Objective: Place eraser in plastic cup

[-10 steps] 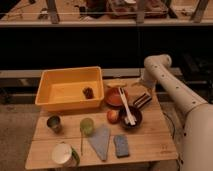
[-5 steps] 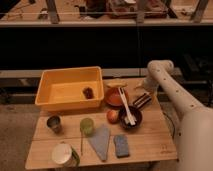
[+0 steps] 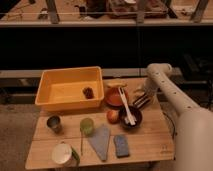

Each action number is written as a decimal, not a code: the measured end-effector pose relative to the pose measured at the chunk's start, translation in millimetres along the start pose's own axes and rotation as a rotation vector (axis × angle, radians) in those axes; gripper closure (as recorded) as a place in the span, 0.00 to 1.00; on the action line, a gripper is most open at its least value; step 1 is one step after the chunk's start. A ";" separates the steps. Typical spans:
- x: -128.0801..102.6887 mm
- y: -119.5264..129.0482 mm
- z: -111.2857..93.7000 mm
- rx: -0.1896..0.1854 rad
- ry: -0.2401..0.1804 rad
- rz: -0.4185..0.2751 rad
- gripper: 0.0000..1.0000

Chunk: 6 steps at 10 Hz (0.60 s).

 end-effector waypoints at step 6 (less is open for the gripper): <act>-1.6 6.2 4.9 -0.016 -0.022 0.000 0.74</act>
